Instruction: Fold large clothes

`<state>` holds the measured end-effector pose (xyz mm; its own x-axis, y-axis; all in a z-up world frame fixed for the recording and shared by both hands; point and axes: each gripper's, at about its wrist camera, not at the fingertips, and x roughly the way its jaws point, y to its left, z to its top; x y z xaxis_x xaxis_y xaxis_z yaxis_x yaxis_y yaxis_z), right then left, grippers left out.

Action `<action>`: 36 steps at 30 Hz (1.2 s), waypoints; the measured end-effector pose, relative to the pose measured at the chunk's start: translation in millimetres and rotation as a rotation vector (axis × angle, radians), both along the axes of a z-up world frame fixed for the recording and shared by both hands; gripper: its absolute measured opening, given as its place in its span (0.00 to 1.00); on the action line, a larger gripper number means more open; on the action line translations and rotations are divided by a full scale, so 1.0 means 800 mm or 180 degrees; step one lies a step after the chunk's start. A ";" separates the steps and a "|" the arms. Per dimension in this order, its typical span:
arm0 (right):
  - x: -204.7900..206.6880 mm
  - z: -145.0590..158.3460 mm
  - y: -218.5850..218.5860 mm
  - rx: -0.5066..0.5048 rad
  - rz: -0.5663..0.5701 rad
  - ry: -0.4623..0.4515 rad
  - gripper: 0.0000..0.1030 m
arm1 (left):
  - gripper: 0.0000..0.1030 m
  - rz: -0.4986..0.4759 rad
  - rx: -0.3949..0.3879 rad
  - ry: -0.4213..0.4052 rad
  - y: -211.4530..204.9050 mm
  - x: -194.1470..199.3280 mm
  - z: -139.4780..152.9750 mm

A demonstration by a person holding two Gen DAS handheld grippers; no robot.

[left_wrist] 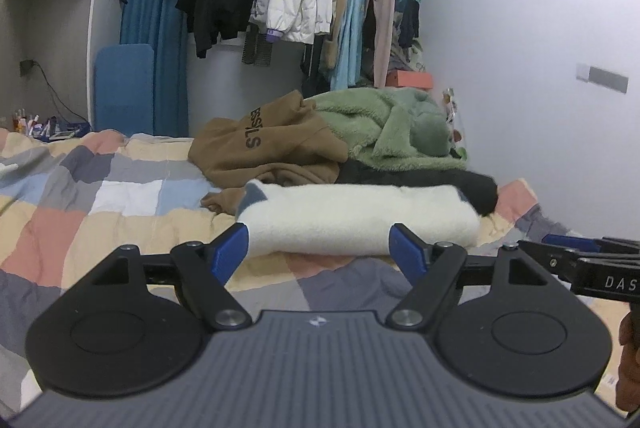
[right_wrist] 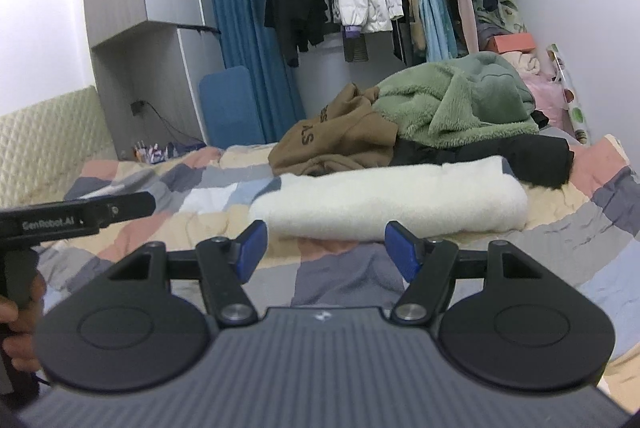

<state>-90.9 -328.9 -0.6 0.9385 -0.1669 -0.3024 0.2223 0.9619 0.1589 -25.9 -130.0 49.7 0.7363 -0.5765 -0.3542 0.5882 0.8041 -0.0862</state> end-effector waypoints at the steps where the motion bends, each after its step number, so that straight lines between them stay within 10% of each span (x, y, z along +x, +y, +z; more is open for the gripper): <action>1: 0.002 -0.003 0.001 0.0000 -0.0003 0.0020 0.67 | 0.79 -0.0001 0.0016 0.0011 0.000 0.002 -0.003; 25: 0.045 -0.022 -0.004 0.0089 -0.0148 0.0266 0.67 | 1.00 0.0068 0.0066 0.0245 0.017 0.051 -0.028; 36: 0.048 -0.017 -0.006 -0.0044 -0.0294 0.0324 0.86 | 1.00 0.0081 0.0103 0.0204 0.015 0.043 -0.026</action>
